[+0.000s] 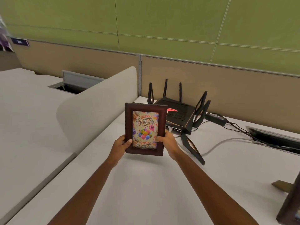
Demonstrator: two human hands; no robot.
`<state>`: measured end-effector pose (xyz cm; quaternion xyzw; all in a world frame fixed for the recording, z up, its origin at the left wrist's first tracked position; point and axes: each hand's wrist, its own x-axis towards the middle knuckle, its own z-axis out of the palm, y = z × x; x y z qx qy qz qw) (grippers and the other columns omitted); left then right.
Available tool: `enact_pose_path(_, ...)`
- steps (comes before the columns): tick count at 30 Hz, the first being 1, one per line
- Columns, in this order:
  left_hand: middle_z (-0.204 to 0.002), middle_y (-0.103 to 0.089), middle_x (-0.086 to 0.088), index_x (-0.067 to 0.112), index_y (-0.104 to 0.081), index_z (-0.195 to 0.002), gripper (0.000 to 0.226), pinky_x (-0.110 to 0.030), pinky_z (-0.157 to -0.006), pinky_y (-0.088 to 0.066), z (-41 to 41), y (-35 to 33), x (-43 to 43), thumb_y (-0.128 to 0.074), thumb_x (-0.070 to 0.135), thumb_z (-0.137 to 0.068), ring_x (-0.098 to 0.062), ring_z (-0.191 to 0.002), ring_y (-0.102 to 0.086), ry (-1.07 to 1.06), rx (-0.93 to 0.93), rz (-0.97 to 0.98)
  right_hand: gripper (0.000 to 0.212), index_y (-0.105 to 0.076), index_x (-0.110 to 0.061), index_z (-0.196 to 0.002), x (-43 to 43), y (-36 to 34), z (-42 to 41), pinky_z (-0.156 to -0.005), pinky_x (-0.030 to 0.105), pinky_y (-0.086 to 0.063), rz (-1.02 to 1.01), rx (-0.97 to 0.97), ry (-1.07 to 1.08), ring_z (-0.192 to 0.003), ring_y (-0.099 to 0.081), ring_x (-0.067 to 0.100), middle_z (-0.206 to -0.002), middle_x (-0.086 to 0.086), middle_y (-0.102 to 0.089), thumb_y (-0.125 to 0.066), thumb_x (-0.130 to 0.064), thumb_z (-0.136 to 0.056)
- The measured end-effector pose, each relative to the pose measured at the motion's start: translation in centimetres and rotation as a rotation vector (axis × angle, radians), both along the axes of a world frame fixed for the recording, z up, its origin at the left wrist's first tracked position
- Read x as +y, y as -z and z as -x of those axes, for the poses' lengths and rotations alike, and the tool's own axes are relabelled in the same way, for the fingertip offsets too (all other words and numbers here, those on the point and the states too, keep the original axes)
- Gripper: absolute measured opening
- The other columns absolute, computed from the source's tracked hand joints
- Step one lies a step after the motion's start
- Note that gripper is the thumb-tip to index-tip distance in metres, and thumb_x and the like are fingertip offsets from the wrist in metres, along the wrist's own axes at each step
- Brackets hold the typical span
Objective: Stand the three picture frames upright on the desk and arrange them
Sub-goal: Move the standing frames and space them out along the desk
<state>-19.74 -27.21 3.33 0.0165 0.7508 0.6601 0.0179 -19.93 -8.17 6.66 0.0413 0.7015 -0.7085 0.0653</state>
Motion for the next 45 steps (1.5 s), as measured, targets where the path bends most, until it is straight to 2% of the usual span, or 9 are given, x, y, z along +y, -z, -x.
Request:
enact_pose_path(2, -0.112, -0.056, -0.006, 0.001, -0.046, -0.124, 0.031, -0.009, -0.063, -0.054, 0.5, 0.4, -0.7, -0.044, 0.009, -0.094, -0.023, -0.100, -0.056, -0.038, -0.009, 0.003, 0.041, -0.053, -0.010, -0.109, -0.9, 0.2, 1.1, -0.051, 0.013, -0.053, 0.002, -0.005, -0.015, -0.084, -0.063, 0.018, -0.103, 0.007, -0.063, -0.054, 0.011, -0.074)
enact_pose_path(7, -0.113, -0.056, -0.008, -0.001, -0.047, -0.124, 0.031, -0.037, -0.087, -0.049, 1.6, 1.2, -1.8, -0.044, 0.008, -0.094, -0.024, -0.103, -0.055, -0.091, -0.038, -0.001, 0.038, -0.053, -0.014, -0.102, -2.5, 1.1, 3.4, -0.053, 0.016, -0.053, 0.025, -0.027, -0.029, -0.083, -0.063, 0.017, -0.102, 0.007, -0.062, -0.053, 0.012, -0.074)
enact_pose_path(12, -0.116, -0.058, -0.012, -0.001, -0.047, -0.123, 0.031, -0.030, -0.084, -0.050, 2.2, 2.1, -2.3, -0.045, 0.008, -0.094, -0.023, -0.103, -0.055, -0.143, -0.046, 0.013, 0.041, -0.052, -0.010, -0.110, -3.3, 2.1, 5.0, -0.060, 0.021, -0.052, 0.006, -0.062, -0.054, -0.093, -0.060, 0.023, -0.105, 0.007, -0.061, -0.053, 0.011, -0.075)
enact_pose_path(16, -0.122, -0.058, -0.019, -0.001, -0.047, -0.123, 0.032, -0.040, -0.094, -0.047, 3.0, 2.2, -2.2, -0.045, 0.012, -0.094, -0.029, -0.109, -0.056, -0.152, -0.055, 0.040, 0.038, -0.051, -0.012, -0.104, -3.2, 2.6, 5.9, -0.059, 0.020, -0.052, 0.023, -0.071, -0.049, -0.092, -0.060, 0.022, -0.105, 0.008, -0.061, -0.052, 0.012, -0.075)
enact_pose_path(21, -0.122, -0.059, -0.021, -0.001, -0.047, -0.123, 0.032, -0.048, -0.097, -0.048, 3.5, 2.4, -2.0, -0.045, 0.014, -0.094, -0.034, -0.113, -0.056, -0.174, -0.051, 0.075, 0.046, -0.049, -0.005, -0.118, -3.2, 3.0, 6.8, -0.073, 0.030, -0.052, 0.036, -0.080, -0.041, -0.098, -0.059, 0.026, -0.116, 0.014, -0.060, -0.052, 0.012, -0.076)
enact_pose_path(28, -0.117, -0.060, -0.023, -0.004, -0.049, -0.116, 0.031, -0.031, -0.078, -0.050, 3.1, 3.2, -1.4, -0.046, 0.017, -0.094, -0.031, -0.104, -0.058, -0.227, -0.026, 0.100, 0.050, -0.046, -0.005, -0.122, -2.9, 3.1, 6.7, -0.085, 0.037, -0.050, 0.011, -0.079, -0.060, -0.111, -0.057, 0.032, -0.125, 0.018, -0.057, -0.052, 0.013, -0.076)
enact_pose_path(34, -0.127, -0.056, -0.019, 0.001, -0.044, -0.127, 0.039, -0.031, -0.089, -0.044, 1.5, 4.0, -0.5, -0.052, 0.012, -0.091, -0.031, -0.117, -0.053, -0.286, 0.040, 0.176, 0.063, -0.032, -0.010, -0.129, -2.0, 4.4, 5.1, -0.091, 0.039, -0.049, -0.104, -0.053, -0.101, -0.118, -0.052, 0.029, -0.132, 0.016, -0.050, -0.064, 0.004, -0.077)
enact_pose_path(40, -0.147, -0.035, -0.015, 0.006, -0.024, -0.142, 0.061, -0.039, -0.109, -0.033, -1.0, 5.0, 0.2, -0.054, 0.015, -0.090, -0.029, -0.135, -0.034, -0.360, 0.082, 0.440, 0.080, -0.015, -0.009, -0.140, -0.8, 6.7, 2.2, -0.110, 0.040, -0.029, -0.211, 0.005, -0.028, -0.137, -0.029, 0.027, -0.148, 0.015, -0.029, -0.065, -0.001, -0.079)
enact_pose_path(45, -0.154, -0.019, -0.015, 0.003, -0.011, -0.144, 0.064, -0.036, -0.116, -0.021, -2.6, 5.1, 0.9, -0.045, 0.025, -0.094, -0.027, -0.143, -0.017, -0.368, 0.015, 0.716, 0.072, -0.014, -0.013, -0.142, -0.4, 7.5, -0.5, -0.109, 0.034, -0.029, -0.456, 0.107, -0.025, -0.135, -0.032, 0.022, -0.149, 0.009, -0.032, -0.058, -0.008, -0.085)
